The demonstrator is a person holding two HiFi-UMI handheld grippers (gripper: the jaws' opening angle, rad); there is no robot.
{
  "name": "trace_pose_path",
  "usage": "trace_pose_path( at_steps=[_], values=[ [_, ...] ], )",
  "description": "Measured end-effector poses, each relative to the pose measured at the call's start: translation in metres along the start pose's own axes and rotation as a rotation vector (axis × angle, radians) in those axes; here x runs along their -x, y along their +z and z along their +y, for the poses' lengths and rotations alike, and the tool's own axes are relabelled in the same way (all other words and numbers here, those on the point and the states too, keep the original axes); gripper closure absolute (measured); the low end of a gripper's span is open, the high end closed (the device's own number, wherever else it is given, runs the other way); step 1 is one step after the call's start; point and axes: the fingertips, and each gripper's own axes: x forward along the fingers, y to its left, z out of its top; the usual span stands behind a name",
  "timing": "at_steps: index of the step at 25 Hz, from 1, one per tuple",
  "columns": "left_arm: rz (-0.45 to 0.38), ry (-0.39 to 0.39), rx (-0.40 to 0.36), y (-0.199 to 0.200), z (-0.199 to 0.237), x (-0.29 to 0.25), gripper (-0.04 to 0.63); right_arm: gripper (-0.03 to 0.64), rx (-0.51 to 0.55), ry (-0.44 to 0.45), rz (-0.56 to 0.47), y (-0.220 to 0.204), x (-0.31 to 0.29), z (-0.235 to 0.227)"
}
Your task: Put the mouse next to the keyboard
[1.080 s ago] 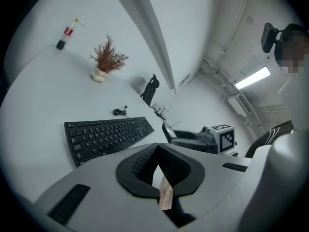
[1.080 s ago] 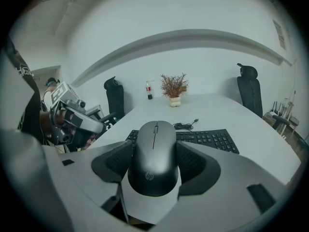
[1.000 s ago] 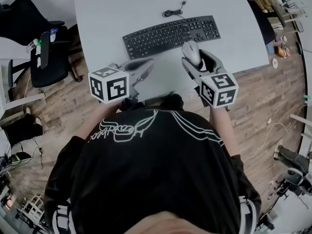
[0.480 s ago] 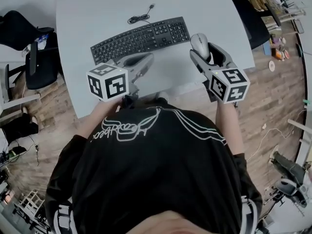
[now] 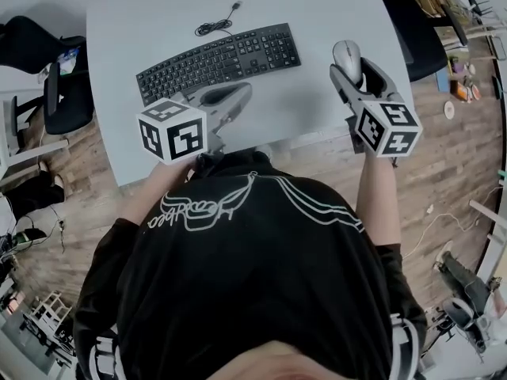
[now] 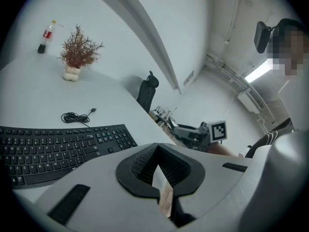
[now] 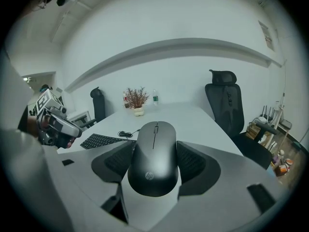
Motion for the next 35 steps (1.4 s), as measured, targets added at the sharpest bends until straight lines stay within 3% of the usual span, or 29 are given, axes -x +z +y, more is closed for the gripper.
trace_pose_path(
  at_steps=[14, 27, 35],
  values=[
    [0.021, -0.003, 0.044, 0.022, 0.052, -0.013, 0.589, 0.354, -0.025, -0.040, 0.092, -0.006, -0.069, -0.020],
    [0.077, -0.003, 0.100, 0.012, 0.093, -0.015, 0.589, 0.354, -0.045, -0.076, 0.282, -0.075, -0.123, -0.034],
    [0.084, 0.008, 0.121, 0.009, 0.109, -0.017, 0.589, 0.354, -0.034, -0.104, 0.338, -0.100, -0.135, -0.041]
  ],
)
